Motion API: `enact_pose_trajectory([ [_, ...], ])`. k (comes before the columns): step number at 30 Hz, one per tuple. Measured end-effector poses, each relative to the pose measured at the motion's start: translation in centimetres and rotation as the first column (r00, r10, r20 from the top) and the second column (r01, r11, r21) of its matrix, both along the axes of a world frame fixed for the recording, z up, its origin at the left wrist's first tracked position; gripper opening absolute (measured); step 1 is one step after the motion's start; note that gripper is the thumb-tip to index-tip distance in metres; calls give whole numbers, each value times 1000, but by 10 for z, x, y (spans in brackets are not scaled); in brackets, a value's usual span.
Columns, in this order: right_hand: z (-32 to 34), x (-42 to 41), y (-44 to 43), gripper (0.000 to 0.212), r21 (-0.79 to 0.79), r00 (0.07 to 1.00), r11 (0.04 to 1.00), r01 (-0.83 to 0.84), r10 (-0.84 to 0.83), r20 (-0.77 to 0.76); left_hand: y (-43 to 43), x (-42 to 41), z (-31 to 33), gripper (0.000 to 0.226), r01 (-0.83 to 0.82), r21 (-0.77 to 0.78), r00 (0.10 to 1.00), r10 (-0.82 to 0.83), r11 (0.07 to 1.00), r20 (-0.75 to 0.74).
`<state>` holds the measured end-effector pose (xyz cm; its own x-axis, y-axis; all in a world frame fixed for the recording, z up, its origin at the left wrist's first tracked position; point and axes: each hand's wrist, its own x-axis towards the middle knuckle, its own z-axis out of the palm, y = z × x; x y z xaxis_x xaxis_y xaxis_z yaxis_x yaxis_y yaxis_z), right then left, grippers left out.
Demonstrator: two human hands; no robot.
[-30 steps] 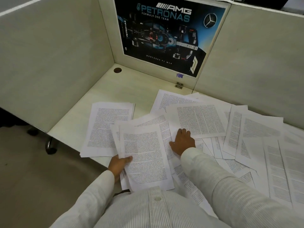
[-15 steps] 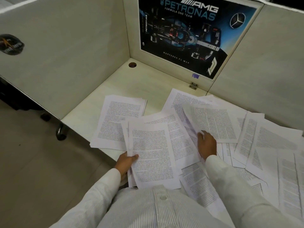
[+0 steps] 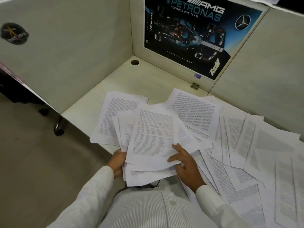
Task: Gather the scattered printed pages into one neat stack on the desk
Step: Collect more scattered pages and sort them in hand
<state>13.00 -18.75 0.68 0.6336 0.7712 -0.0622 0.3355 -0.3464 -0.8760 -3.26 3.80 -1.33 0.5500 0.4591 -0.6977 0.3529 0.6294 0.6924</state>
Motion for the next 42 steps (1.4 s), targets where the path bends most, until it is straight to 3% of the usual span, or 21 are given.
enact_pose_trajectory([
  [5, 10, 8, -9, 68, -147, 972, 982, -120, 146, 181, 11, -3, 19, 26, 32, 34, 998, -34, 999, 47],
  [9, 37, 27, -8, 72, -49, 982, 997, 63, -53, 181, 24, -2, 39, 27, 68, 30, 989, -72, 997, 129],
  [11, 52, 42, -6, 55, 23, 962, 966, 258, -259, 88, 32, 0, 48, 28, 97, 40, 986, -101, 994, 136],
  [13, 67, 56, -3, 33, -34, 902, 903, 428, -429, -46, 37, 2, 57, 28, 128, 40, 982, -132, 991, 135],
  [14, 74, 62, -1, 41, -92, 881, 887, 453, -461, -111, 38, 3, 60, 29, 149, 37, 978, -153, 988, 138],
  [17, 93, 71, 3, 53, -181, 845, 917, 356, -399, -357, 40, 10, 65, 37, 233, 47, 957, -238, 971, 166],
  [20, 91, 66, 1, 43, -55, 755, 970, 236, -219, -618, 35, 21, 74, 43, 238, 43, 960, -242, 970, 140],
  [24, 72, 53, -6, 41, 1, 703, 979, 203, -145, -696, 31, 31, 74, 51, 175, 28, 968, -177, 984, 178],
  [27, 61, 44, -14, 41, 28, 648, 974, 223, -127, -751, 28, 29, 75, 49, 284, -1, 940, -278, 959, 196],
  [32, 33, 34, -26, 38, -97, 559, 933, 347, -288, -777, 14, 29, 76, 31, 418, 78, 903, -424, 905, 75],
  [35, 13, 22, -30, 38, -280, 608, 908, 313, -418, -675, 3, 32, 62, 26, 436, 79, 899, -429, 897, -87],
  [37, 4, 14, -33, 36, -378, 653, 884, 275, -460, -601, -3, 35, 49, 39, 403, 85, 900, -378, 911, -215],
  [39, 1, 5, -36, 31, -403, 688, 877, 261, -462, -560, -8, 37, 37, 45, 380, 120, 888, -326, 917, -323],
  [42, 0, -2, -44, 30, -389, 729, 888, 245, -433, -530, -11, 34, 24, 36, 350, 190, 896, -269, 917, -352],
])
